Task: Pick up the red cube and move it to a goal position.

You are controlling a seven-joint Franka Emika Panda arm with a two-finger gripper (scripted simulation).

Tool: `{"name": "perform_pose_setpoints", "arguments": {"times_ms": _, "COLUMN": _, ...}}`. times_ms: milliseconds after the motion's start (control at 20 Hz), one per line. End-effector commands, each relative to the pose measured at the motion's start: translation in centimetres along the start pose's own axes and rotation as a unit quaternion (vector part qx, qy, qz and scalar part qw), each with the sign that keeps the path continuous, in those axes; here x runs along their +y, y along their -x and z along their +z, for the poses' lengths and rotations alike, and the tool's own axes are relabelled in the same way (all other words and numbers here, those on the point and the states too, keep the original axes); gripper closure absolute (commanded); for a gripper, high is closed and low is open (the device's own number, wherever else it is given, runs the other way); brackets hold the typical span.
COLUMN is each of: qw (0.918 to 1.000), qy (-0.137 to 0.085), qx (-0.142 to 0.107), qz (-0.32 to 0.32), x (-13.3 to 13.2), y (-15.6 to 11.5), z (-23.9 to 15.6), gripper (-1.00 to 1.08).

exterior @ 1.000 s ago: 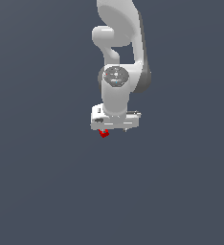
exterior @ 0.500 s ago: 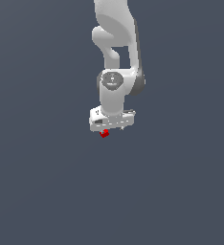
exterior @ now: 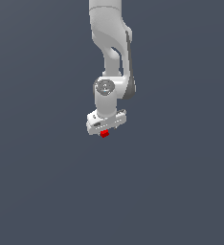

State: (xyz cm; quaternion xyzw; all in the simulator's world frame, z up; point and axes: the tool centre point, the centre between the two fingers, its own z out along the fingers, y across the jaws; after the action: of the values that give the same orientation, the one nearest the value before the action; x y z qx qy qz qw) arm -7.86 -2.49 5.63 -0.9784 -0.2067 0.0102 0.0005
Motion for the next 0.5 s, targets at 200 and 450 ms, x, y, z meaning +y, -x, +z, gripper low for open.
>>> {"name": "perform_pose_setpoints", "arguments": {"times_ms": 200, "qw": 0.9987, "qy": 0.002, "qx": 0.007, "qz": -0.05, "x": 0.8, "y": 1.5, "z": 2.4, "gripper": -0.92}}
{"name": "perform_pose_setpoints", "arguments": {"times_ms": 450, "qw": 0.9975, "qy": 0.003, "qx": 0.009, "qz": -0.071, "x": 1.2, "y": 2.0, "z": 3.4, "gripper": -0.92}}
